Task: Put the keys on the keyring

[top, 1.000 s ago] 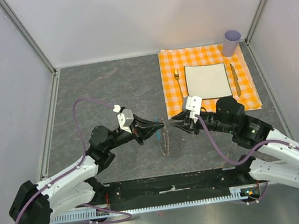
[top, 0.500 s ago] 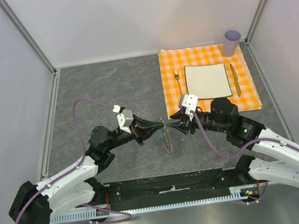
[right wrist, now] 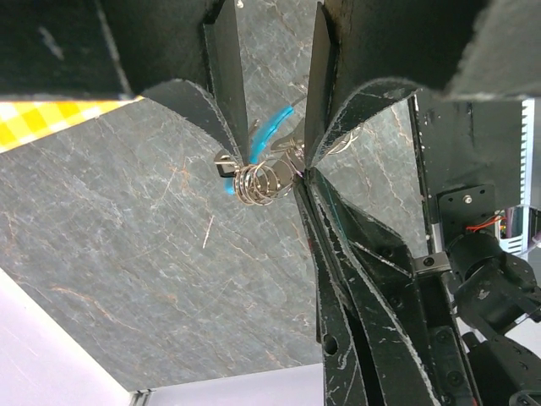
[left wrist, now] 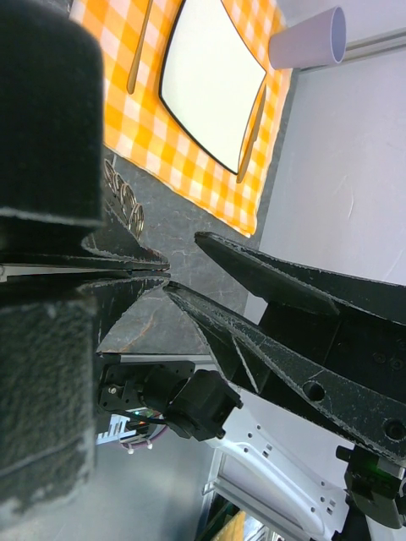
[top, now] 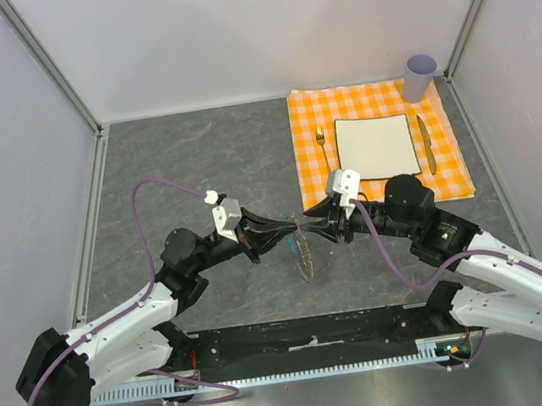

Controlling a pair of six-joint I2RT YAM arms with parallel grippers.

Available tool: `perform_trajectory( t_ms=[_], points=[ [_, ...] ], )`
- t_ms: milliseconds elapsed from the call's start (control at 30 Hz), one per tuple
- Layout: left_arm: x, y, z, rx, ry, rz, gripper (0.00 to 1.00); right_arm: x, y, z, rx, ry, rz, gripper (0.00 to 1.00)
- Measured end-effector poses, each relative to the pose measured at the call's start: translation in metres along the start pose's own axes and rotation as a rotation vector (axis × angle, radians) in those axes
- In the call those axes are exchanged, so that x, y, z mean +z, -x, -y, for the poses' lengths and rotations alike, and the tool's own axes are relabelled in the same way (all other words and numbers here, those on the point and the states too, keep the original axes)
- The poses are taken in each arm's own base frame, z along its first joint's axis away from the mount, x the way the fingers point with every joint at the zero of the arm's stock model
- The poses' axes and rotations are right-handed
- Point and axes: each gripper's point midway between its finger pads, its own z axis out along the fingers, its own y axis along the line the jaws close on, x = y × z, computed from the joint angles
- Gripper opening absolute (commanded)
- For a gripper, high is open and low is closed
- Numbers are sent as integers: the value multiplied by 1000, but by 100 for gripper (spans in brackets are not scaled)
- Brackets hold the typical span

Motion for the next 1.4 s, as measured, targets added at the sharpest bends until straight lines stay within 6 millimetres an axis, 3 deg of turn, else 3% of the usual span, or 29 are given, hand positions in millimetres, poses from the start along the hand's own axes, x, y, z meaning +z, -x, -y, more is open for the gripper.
perform_trajectory(
  t_ms=[733, 833, 1000, 1167, 1300, 1400],
  points=[
    [0, 3, 2, 7, -10, 11, 2, 6, -7, 2, 17, 11, 40, 36],
    [1, 5, 2, 12, -14, 19, 2, 7, -4, 0, 16, 24, 53, 30],
    [1, 7, 3, 15, -17, 27, 2, 8, -1, -4, 13, 49, 66, 0],
    [1, 8, 2, 12, -14, 29, 2, 8, -2, -5, 1, 56, 60, 0],
    [-1, -3, 1, -20, 1, -21, 3, 5, -11, -5, -12, 60, 3, 0],
    [-3, -7, 0, -37, 18, -66, 18, 6, -15, -6, -21, 72, -44, 0]
  ],
)
